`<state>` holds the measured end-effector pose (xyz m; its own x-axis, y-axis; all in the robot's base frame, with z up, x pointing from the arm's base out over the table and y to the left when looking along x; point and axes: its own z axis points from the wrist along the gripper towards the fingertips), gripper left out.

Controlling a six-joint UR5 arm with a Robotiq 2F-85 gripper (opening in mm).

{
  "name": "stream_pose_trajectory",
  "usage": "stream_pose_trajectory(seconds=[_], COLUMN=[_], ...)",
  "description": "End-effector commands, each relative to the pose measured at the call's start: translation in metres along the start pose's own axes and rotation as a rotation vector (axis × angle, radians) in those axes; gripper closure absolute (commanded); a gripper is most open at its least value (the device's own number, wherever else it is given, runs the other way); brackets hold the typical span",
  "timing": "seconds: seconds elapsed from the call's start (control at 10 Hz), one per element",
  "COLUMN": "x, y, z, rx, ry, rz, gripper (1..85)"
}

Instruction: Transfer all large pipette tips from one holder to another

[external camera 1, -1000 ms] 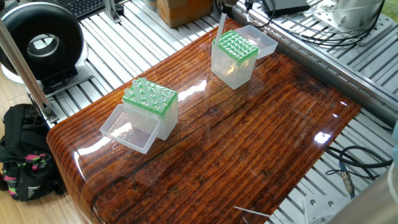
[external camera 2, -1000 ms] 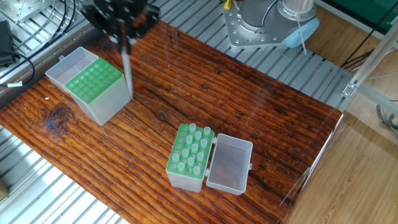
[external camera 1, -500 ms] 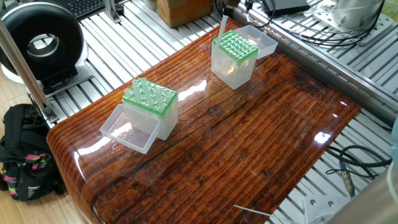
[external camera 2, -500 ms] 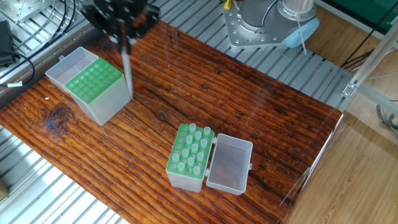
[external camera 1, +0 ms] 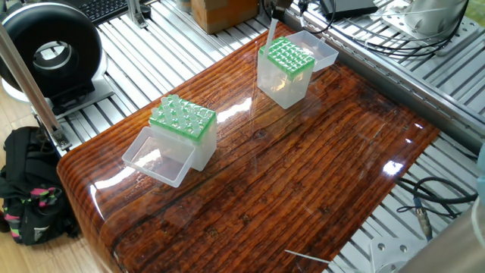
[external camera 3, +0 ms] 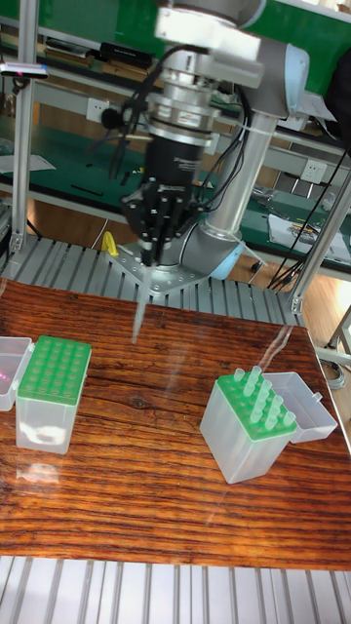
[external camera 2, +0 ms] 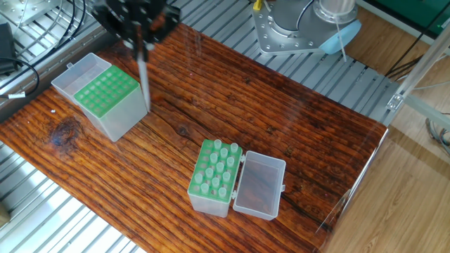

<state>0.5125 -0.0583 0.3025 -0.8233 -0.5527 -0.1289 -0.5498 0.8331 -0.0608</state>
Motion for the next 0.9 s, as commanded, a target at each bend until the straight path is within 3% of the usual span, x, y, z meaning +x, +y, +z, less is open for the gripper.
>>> stream_pose_trajectory(seconds=[0.0,0.1,0.3,0.5,0.7,0.8], x=[0.027,0.039,0.051,0.064,0.069,0.068], y=[-0.023,-0.036,-0.052,-0.073,-0.084,-0.093], z=[0.006,0.004,-0.007,-0.013,-0.016,-0.014], rx=[-0.049,-0.015,-0.013,0.019,0.018,0.042], ry=[0.032,0.058,0.059,0.071,0.038,0.013], rz=[-0.094,-0.112,-0.112,-0.102,-0.085,-0.082], gripper=[84.3,84.3,84.7,84.7,84.7,84.7])
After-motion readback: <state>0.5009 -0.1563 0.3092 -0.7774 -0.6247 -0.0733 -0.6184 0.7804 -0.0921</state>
